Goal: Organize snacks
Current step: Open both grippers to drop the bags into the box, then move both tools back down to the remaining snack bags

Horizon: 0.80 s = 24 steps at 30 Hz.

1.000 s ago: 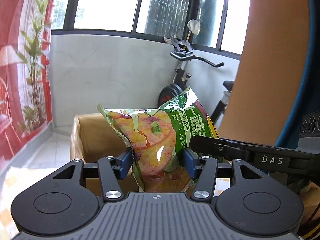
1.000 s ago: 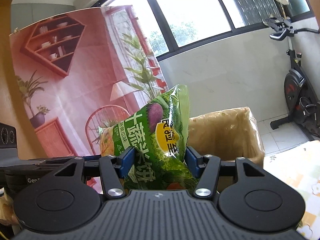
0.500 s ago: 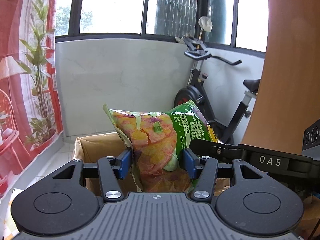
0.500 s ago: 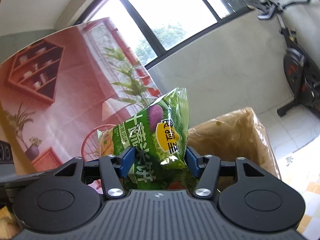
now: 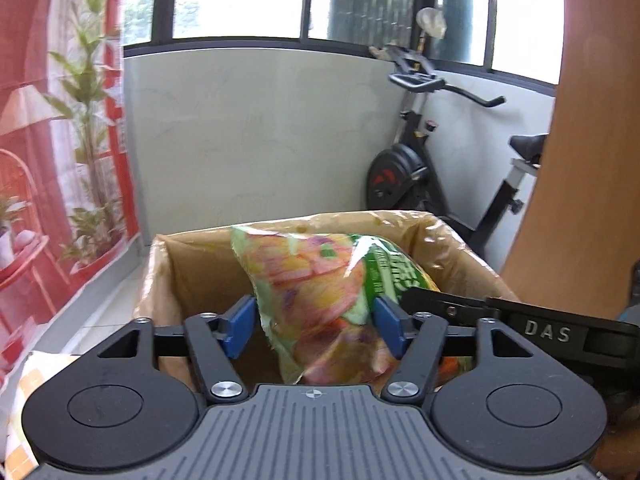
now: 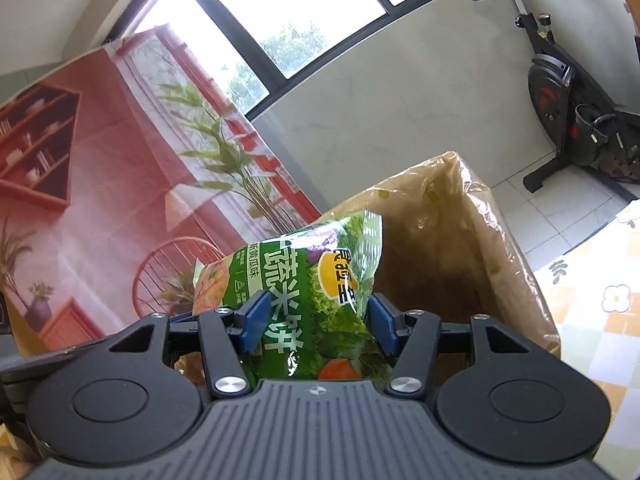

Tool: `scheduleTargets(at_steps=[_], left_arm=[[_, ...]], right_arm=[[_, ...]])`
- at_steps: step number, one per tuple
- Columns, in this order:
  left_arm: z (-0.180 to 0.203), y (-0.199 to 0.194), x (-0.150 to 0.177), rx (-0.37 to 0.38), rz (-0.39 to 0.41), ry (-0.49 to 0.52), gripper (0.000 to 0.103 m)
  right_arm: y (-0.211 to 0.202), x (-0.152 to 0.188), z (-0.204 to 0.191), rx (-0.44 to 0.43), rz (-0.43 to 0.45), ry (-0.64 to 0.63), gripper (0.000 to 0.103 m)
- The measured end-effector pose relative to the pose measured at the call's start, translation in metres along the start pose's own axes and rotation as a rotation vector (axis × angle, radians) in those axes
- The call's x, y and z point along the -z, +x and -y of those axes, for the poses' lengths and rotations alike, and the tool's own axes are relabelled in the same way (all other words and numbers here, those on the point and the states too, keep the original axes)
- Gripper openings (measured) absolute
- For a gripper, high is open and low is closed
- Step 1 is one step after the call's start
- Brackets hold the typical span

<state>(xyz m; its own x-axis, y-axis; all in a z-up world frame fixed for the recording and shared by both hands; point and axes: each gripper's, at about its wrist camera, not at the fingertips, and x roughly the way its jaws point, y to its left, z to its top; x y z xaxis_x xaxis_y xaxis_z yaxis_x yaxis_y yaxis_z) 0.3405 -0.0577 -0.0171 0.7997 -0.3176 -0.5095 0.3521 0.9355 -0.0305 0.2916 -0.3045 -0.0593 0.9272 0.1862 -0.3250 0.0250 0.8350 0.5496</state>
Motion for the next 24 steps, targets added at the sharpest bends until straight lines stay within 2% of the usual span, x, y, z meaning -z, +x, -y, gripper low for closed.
scheduleTargets(at_steps=[5, 10, 18, 24], left_arm=[[0.001, -0.015, 0.007, -0.040, 0.018, 0.048, 0.070], [-0.007, -0.040, 0.021, -0.050, 0.043, 0.047, 0.070], [-0.023, -0.090, 0.054, -0.081, 0.050, 0.033, 0.070], [-0.041, -0.115, 0.089, -0.077, 0.041, -0.024, 0.070]], right_arm=[[-0.005, 0.007, -0.013, 0.042, 0.007, -0.068, 0.059], [-0.013, 0.016, -0.023, 0.078, 0.018, -0.128, 0.059], [-0.046, 0.041, -0.047, 0.103, 0.061, -0.305, 0.059], [-0.074, 0.072, -0.053, 0.111, 0.089, -0.388, 0.059]])
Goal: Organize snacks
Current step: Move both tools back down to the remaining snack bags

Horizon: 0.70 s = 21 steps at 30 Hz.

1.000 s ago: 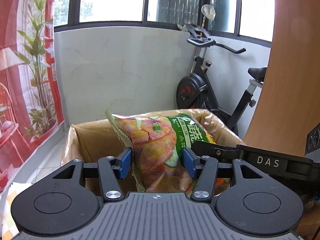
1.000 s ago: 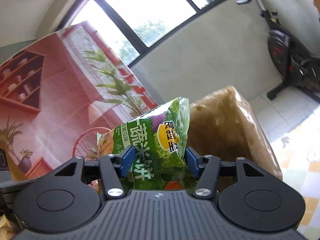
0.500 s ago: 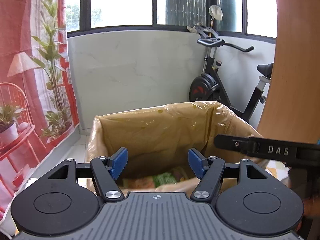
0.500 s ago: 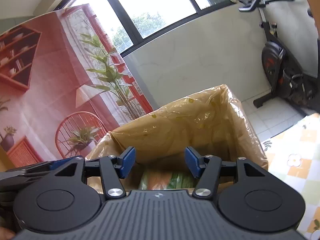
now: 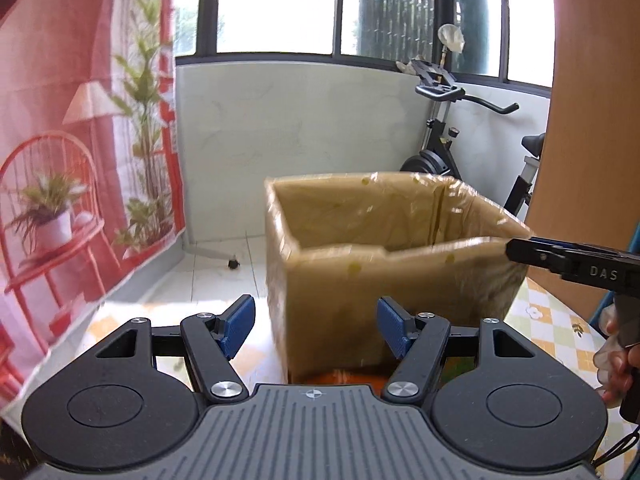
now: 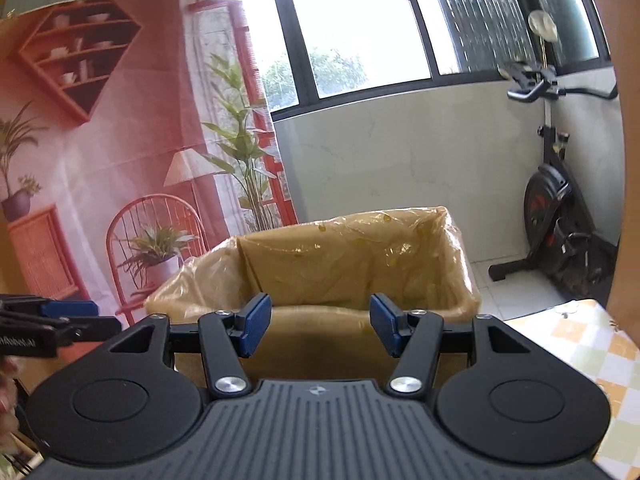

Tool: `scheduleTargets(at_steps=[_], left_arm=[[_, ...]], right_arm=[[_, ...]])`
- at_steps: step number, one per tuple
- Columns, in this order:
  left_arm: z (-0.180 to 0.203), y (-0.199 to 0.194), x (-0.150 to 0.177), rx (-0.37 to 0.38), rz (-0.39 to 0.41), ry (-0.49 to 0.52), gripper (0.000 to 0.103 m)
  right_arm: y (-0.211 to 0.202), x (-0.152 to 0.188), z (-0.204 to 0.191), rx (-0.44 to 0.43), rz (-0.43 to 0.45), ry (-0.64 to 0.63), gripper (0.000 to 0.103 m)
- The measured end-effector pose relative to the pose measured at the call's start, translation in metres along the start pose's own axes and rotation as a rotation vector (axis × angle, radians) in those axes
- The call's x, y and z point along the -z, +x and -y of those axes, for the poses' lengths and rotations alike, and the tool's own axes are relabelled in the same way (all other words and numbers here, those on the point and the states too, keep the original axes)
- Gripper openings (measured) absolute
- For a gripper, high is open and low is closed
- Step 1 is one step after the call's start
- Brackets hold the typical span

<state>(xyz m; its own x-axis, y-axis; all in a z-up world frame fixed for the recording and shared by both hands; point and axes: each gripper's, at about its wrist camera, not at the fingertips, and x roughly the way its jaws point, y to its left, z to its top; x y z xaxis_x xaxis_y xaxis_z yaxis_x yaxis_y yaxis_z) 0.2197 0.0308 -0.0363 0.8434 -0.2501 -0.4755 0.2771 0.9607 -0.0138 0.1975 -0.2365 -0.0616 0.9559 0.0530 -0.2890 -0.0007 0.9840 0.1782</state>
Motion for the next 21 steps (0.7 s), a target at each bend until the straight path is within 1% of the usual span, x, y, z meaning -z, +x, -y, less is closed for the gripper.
scheduleTargets(at_steps=[4, 6, 8, 11, 12, 13, 14, 15, 17, 19, 21], left_arm=[[-0.003, -0.008, 0.027, 0.020, -0.006, -0.023, 0.071], [-0.001, -0.010, 0.043, 0.038, -0.006, -0.023, 0.078], [0.004, -0.013, 0.060, 0.048, -0.003, -0.015, 0.083], [0.016, -0.018, 0.083, 0.047, 0.009, 0.022, 0.084], [0.020, -0.019, 0.088, 0.044, 0.017, 0.036, 0.085], [0.023, -0.020, 0.093, 0.044, 0.022, 0.046, 0.087], [0.027, -0.020, 0.099, 0.047, 0.023, 0.058, 0.089], [0.030, -0.019, 0.102, 0.049, 0.021, 0.071, 0.089], [0.036, -0.019, 0.111, 0.050, 0.015, 0.091, 0.089], [0.041, -0.017, 0.118, 0.045, 0.005, 0.111, 0.089], [0.045, -0.014, 0.125, 0.041, -0.006, 0.134, 0.089]], right_arm=[[-0.014, 0.023, -0.004, 0.007, -0.009, -0.011, 0.059], [-0.020, 0.034, -0.004, 0.011, -0.015, -0.009, 0.059], [-0.025, 0.044, -0.003, 0.020, -0.021, -0.001, 0.059], [-0.035, 0.061, 0.000, 0.022, -0.035, 0.033, 0.059], [-0.038, 0.066, 0.000, 0.025, -0.041, 0.041, 0.063], [-0.041, 0.070, 0.001, 0.032, -0.045, 0.048, 0.069], [-0.043, 0.076, 0.001, 0.043, -0.051, 0.054, 0.071], [-0.044, 0.079, 0.002, 0.053, -0.057, 0.057, 0.076], [-0.046, 0.086, 0.003, 0.074, -0.074, 0.058, 0.079], [-0.048, 0.094, 0.005, 0.098, -0.093, 0.060, 0.085], [-0.051, 0.100, 0.008, 0.097, -0.099, 0.074, 0.087]])
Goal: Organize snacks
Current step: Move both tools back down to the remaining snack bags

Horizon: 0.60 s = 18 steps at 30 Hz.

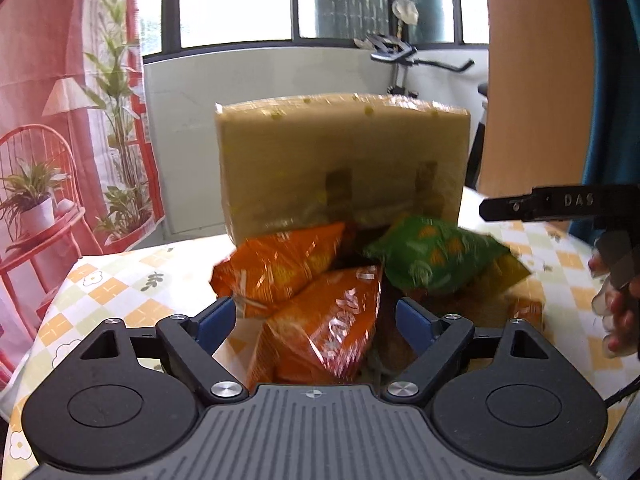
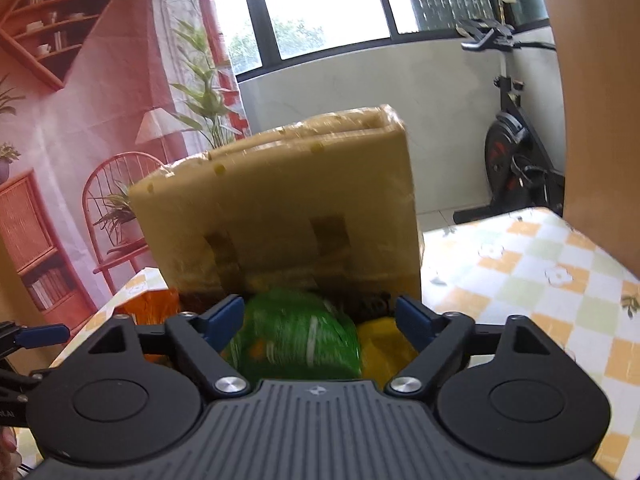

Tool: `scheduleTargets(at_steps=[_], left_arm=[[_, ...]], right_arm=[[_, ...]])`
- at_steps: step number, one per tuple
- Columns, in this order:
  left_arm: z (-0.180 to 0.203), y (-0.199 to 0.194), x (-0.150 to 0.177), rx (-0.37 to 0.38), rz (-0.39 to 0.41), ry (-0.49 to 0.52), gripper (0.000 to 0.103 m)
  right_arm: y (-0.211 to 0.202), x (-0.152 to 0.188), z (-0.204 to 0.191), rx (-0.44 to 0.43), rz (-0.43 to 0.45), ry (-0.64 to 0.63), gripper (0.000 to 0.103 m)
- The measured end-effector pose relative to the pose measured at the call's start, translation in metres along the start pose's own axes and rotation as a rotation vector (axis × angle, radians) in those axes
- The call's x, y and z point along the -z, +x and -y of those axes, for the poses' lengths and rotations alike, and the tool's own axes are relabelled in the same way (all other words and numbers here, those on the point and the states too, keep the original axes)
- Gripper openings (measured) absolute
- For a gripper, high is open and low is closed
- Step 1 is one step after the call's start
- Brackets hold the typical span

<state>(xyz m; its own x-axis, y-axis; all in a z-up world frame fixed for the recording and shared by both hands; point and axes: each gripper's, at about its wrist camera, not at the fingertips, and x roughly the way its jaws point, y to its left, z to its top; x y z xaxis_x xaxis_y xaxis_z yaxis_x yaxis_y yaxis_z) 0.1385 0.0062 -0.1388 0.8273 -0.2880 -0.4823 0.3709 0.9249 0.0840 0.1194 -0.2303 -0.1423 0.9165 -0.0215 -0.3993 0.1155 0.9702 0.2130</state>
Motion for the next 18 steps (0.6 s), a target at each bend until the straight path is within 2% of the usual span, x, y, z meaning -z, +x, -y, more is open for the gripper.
scheduleTargets(at_steps=[12, 18], left_arm=[[0.006, 0.019, 0.025, -0.029, -0.071, 0.085, 0.089], [0.005, 0.028, 0.028, -0.050, -0.083, 0.093, 0.089]], right_arm=[[0.003, 0.020, 0.019, 0.082, -0.046, -0.009, 0.089], [0.004, 0.029, 0.023, 0.119, -0.066, -0.074, 0.089]])
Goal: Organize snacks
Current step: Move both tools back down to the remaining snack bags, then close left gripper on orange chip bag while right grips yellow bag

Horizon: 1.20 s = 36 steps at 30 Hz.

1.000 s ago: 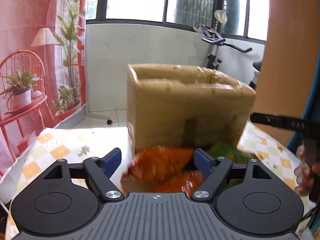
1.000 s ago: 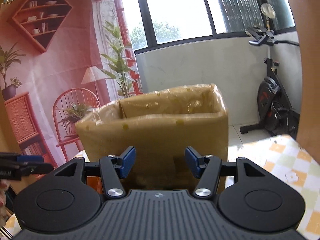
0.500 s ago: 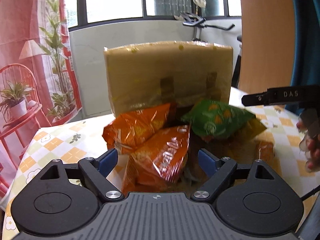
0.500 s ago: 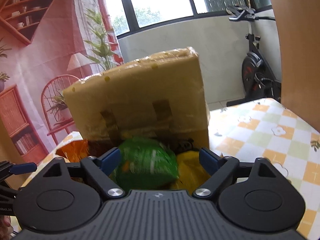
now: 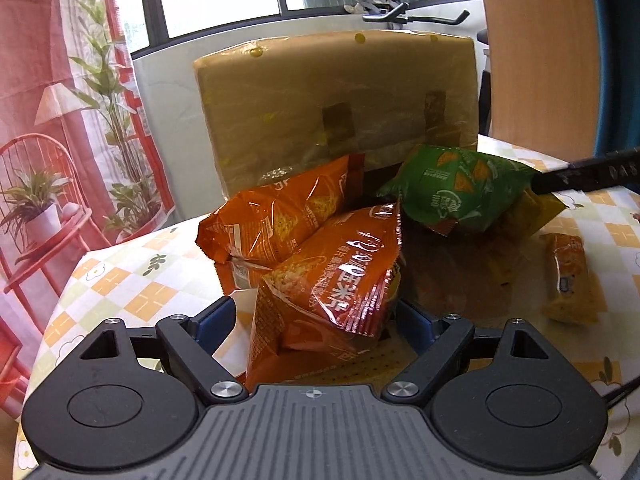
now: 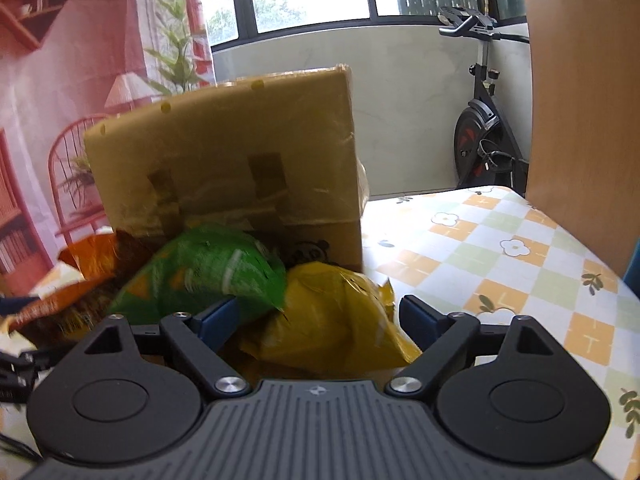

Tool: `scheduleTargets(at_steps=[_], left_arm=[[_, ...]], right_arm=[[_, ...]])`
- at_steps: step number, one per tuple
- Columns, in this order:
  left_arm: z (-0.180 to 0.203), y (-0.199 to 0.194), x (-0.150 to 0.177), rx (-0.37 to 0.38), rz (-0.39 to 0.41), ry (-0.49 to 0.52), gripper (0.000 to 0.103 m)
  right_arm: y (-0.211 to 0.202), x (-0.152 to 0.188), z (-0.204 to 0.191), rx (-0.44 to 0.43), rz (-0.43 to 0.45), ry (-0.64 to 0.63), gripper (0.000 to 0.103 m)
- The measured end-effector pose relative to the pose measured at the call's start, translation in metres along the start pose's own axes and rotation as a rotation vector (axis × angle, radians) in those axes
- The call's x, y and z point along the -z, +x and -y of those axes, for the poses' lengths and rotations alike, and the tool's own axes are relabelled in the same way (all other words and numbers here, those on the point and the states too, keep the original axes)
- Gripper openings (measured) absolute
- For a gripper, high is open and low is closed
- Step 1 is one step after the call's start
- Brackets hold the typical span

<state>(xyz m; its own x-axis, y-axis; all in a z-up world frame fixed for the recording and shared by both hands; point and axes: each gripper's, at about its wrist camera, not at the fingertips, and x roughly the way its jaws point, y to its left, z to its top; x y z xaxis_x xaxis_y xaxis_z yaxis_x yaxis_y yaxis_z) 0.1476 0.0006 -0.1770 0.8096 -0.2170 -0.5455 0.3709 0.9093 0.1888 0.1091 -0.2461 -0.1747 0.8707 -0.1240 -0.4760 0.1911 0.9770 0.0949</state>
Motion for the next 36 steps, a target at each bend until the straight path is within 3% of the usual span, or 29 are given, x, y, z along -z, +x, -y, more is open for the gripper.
scheduleTargets(at_steps=[13, 21, 26, 36], left_arm=[[0.000, 0.015, -0.002, 0.036, -0.004, -0.037, 0.089], [-0.003, 0.013, 0.001, 0.044, -0.009, -0.062, 0.089], [-0.001, 0.014, 0.001, 0.042, -0.009, -0.061, 0.089], [-0.004, 0.015, 0.001, 0.035, -0.016, -0.074, 0.089]], right_arm=[[0.015, 0.013, 0.008, -0.019, -0.061, -0.082, 0.089], [0.007, 0.017, 0.000, -0.007, -0.049, -0.260, 0.089], [0.018, 0.025, 0.001, 0.010, -0.094, -0.292, 0.089], [0.055, 0.010, -0.007, -0.011, -0.088, -0.399, 0.091]])
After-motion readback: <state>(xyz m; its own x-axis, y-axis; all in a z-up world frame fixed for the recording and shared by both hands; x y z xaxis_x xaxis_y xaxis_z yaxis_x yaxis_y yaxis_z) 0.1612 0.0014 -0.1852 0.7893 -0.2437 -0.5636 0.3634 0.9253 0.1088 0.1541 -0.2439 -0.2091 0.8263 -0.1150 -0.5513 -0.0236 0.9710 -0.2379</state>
